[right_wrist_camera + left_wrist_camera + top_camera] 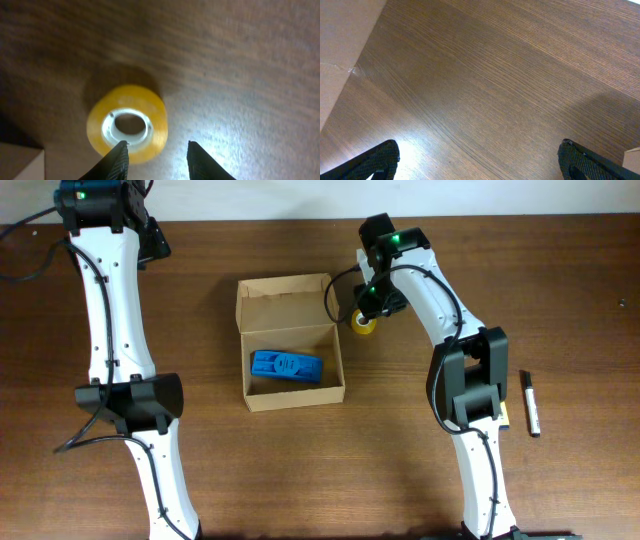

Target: Pack container

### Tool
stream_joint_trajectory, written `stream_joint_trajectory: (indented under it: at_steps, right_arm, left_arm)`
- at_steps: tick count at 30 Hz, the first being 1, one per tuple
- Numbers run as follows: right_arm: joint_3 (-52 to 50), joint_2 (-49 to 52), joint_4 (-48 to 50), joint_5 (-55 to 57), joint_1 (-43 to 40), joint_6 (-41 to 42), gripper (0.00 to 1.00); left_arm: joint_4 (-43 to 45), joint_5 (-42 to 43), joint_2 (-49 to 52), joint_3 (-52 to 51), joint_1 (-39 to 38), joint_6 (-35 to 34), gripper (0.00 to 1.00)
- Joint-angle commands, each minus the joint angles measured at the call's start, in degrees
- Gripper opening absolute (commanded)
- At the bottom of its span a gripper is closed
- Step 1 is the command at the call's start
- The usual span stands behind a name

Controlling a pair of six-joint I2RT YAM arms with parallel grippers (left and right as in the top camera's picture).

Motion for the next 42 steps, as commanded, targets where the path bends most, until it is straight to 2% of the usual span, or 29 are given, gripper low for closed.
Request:
stream_joint_trajectory:
  at_steps: [1,27,28,30,32,35,42]
  right_arm:
    - [0.24,0.11,1.09,0.7,0.5,0.2,0.4]
    - [0.13,4.42,1.66,0.52,0.42,1.66,0.4]
    - [0.13,4.63,1.73,0.55,0.39,1.66,0.38]
    - [0.13,5.03,2.01,0.92,0.37,1.68,0.29]
    - [0.13,5.14,2.43,2.45,0.2,2.67,0.13]
    - [0.13,5.14,2.91,3.45,-0.59,2.71,0.04]
    - [0.17,5.01,0.9,3.54,-4.37,2.75,0.04]
  left_arm:
    - [-0.17,0.15,-2.16,0.85,0.17,0.85,1.0]
    - [-0.17,0.15,-2.16,0.85,0.17,0.85,1.0]
    - [-0.17,0.15,-2.16,0.87,0.17,0.85,1.0]
    - [-0.17,0.15,-2.16,0.85,0.17,0.85,1.0]
    - [-0.17,0.15,-2.16,0.85,0.17,0.85,1.0]
    - [-0.17,0.15,-2.16,0.85,0.17,0.85,1.0]
    - [-0.17,0.15,-2.16,0.85,0.17,0.85,1.0]
